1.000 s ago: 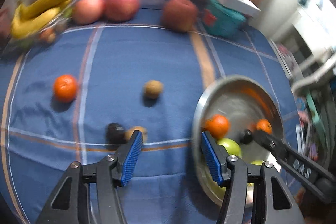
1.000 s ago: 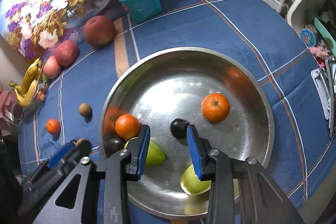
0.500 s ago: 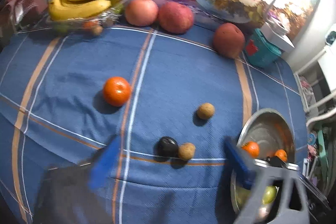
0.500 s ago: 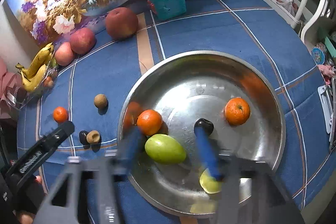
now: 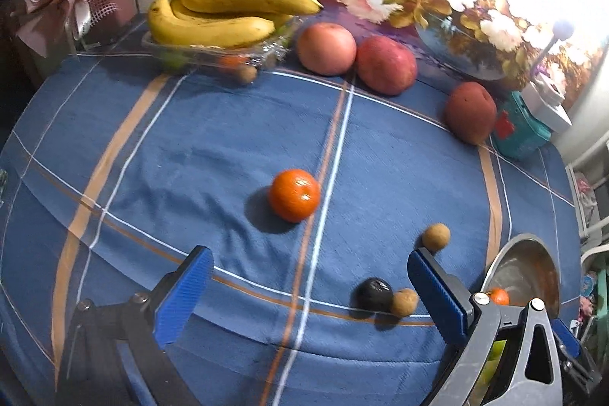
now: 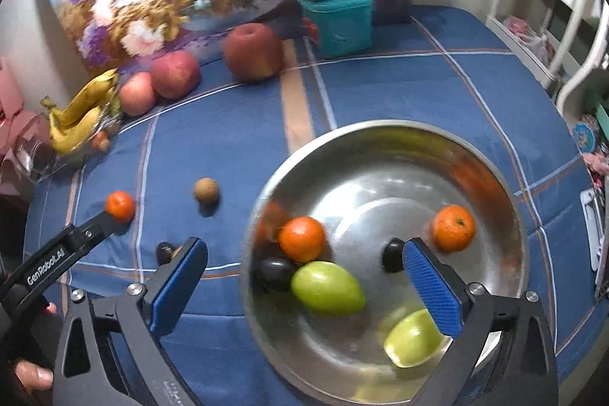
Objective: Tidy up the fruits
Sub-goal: 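Move the right tool back toward the loose plums and kiwis, then close the right tool on a brown kiwi while the left tool closes on a dark plum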
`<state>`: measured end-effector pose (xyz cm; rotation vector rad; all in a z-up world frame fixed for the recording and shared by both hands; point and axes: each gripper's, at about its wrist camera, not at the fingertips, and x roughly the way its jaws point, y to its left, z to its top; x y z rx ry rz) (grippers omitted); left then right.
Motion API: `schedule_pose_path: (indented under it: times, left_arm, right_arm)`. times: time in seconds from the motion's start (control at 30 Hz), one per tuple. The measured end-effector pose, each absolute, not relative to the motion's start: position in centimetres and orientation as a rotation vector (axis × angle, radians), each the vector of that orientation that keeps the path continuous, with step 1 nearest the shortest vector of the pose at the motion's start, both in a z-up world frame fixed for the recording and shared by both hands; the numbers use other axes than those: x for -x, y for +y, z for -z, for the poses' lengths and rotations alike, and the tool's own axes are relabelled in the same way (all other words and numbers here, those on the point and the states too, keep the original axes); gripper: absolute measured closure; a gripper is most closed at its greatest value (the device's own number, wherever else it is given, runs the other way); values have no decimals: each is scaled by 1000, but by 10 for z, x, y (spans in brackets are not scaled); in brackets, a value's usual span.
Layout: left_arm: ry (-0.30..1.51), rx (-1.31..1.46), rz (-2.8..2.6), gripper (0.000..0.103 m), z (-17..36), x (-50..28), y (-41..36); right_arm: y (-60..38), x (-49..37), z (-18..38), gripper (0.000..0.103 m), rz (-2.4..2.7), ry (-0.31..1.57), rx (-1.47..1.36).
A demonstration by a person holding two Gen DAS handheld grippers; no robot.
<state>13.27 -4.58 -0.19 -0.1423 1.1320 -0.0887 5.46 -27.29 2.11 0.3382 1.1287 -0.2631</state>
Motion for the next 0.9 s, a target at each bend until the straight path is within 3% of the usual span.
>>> schedule_pose_path:
  times: [0.57, 0.63, 0.77, 0.83, 0.9]
  left_arm:
    - [1122, 224, 60, 0, 4, -147, 4]
    - [1136, 224, 69, 0, 9, -148, 3]
    - [1203, 252, 128, 0, 23, -151, -1]
    - [1236, 268, 166, 0, 30, -151, -6]
    - [1248, 267, 187, 0, 32, -151, -11]
  right_arm:
    - [-189, -81, -2, 3, -37, 1140, -321]
    - [-188, -83, 6, 17, -33, 1154, -326]
    - [-188, -86, 19, 30, -19, 1175, -329]
    - [-189, -88, 25, 43, -22, 1183, -341]
    - [-189, -88, 30, 44, -21, 1189, -342]
